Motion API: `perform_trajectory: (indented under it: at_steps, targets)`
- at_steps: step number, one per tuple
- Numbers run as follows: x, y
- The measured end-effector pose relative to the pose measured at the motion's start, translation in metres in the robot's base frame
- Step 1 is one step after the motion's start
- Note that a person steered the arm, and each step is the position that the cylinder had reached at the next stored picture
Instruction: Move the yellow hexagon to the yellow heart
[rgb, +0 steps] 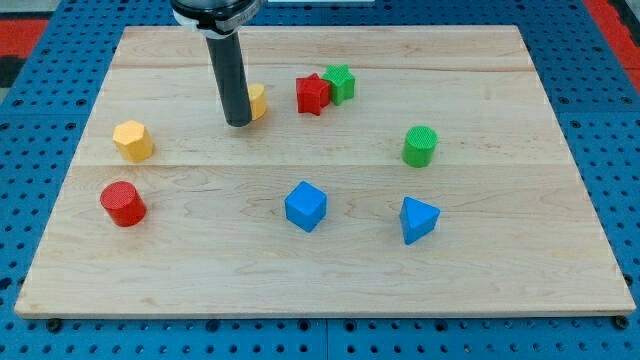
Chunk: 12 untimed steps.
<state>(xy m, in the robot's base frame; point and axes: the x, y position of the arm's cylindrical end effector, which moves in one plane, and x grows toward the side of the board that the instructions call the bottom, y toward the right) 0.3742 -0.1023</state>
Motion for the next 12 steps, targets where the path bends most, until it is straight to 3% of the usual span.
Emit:
perform_trajectory:
  at_steps: [2, 3, 9, 12]
  targets:
    - [0.078, -0.038]
    - [0.081, -0.061]
    - [0.086, -0.155]
    - [0.025, -0.158]
